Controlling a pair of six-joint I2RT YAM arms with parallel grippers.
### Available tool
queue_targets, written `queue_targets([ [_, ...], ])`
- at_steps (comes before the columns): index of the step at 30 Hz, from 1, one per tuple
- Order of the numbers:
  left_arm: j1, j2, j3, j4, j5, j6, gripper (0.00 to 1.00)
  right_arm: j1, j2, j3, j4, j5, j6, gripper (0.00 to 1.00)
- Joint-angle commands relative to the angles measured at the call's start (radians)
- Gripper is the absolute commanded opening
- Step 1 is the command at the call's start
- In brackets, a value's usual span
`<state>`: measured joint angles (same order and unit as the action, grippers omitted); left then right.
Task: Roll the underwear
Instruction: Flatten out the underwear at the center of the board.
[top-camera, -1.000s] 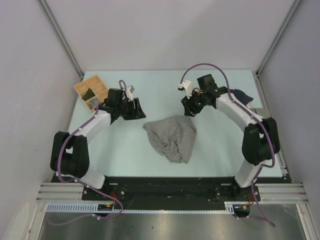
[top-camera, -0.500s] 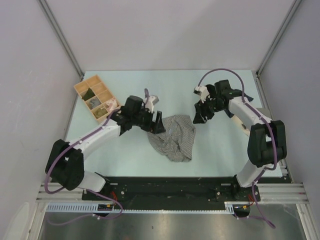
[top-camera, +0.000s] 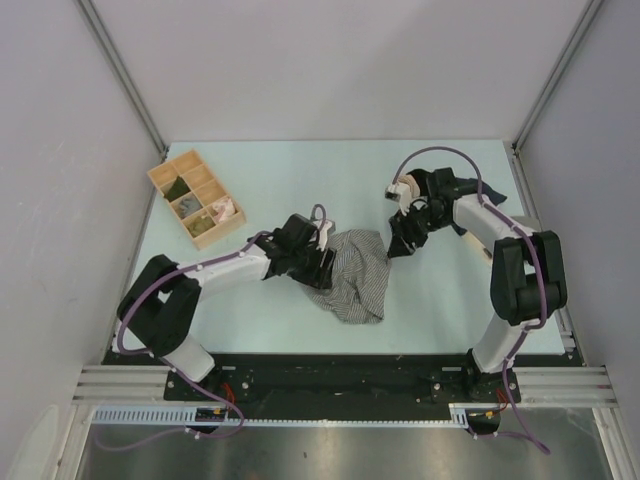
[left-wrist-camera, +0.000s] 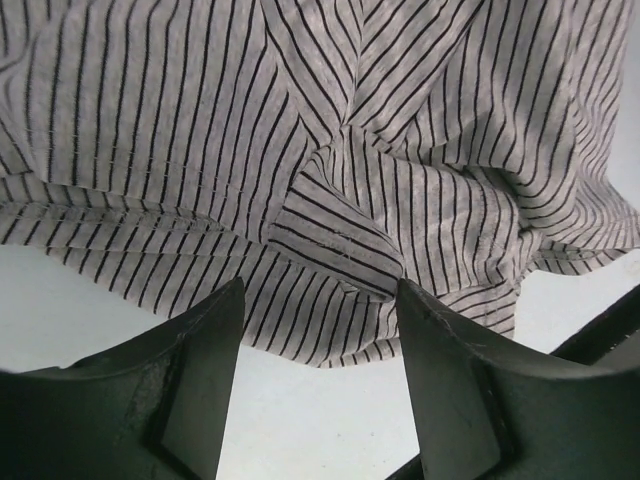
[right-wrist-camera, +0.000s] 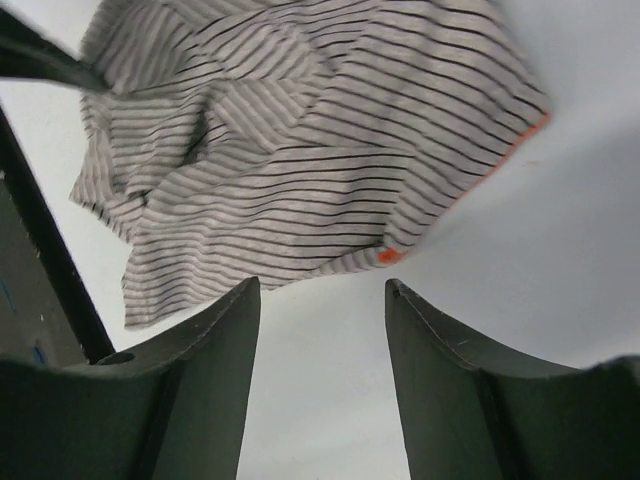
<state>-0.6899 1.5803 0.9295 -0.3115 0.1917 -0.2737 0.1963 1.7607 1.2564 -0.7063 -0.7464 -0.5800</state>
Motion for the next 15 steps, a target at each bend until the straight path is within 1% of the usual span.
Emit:
queue_targets([
  [1,-0.019,0.018,0.019,0.008,-0.003,-0.016,0.66,0.035,-0.145,-0.040,-0.125,-0.103,-0.289,0.57],
  [2,-0.019,0.017,0.014,0.015,-0.001,-0.016,0.65,0.046,-0.173,-0.070,-0.146,-0.122,-0.349,0.57],
  [3,-0.019,0.014,0.011,0.020,0.003,-0.016,0.63,0.070,-0.202,-0.095,-0.172,-0.157,-0.503,0.57],
  [4,-0.019,0.014,0.008,0.023,0.003,-0.015,0.57,0.090,-0.264,-0.119,-0.209,-0.168,-0.567,0.57],
  [5,-0.019,0.014,0.006,0.032,0.014,-0.013,0.50,0.115,-0.295,-0.147,-0.208,-0.168,-0.617,0.57],
  [6,-0.019,0.014,0.008,0.037,0.021,-0.010,0.43,0.138,-0.326,-0.217,-0.202,-0.151,-0.709,0.57],
  [7,-0.019,0.014,0.009,0.041,0.029,-0.007,0.19,0.202,-0.372,-0.250,-0.176,-0.130,-0.736,0.57],
  [8,-0.019,0.011,0.011,0.046,0.037,-0.007,0.06,0.236,-0.395,-0.288,-0.145,-0.104,-0.748,0.57],
  [9,-0.019,0.006,0.014,0.048,0.035,-0.005,0.00,0.274,-0.412,-0.345,-0.113,-0.040,-0.747,0.57],
  [10,-0.019,-0.015,0.012,0.046,0.034,-0.005,0.00,0.332,-0.424,-0.369,-0.049,-0.007,-0.732,0.57],
  [11,-0.019,-0.029,0.011,0.045,0.025,-0.005,0.00,0.365,-0.440,-0.386,-0.024,0.024,-0.725,0.57],
  [12,-0.019,-0.043,0.009,0.042,0.019,-0.005,0.00,0.386,-0.441,-0.399,-0.007,0.071,-0.721,0.57],
  [15,-0.016,-0.136,-0.014,0.032,0.000,-0.013,0.00,0.446,-0.434,-0.430,0.048,0.131,-0.715,0.55],
])
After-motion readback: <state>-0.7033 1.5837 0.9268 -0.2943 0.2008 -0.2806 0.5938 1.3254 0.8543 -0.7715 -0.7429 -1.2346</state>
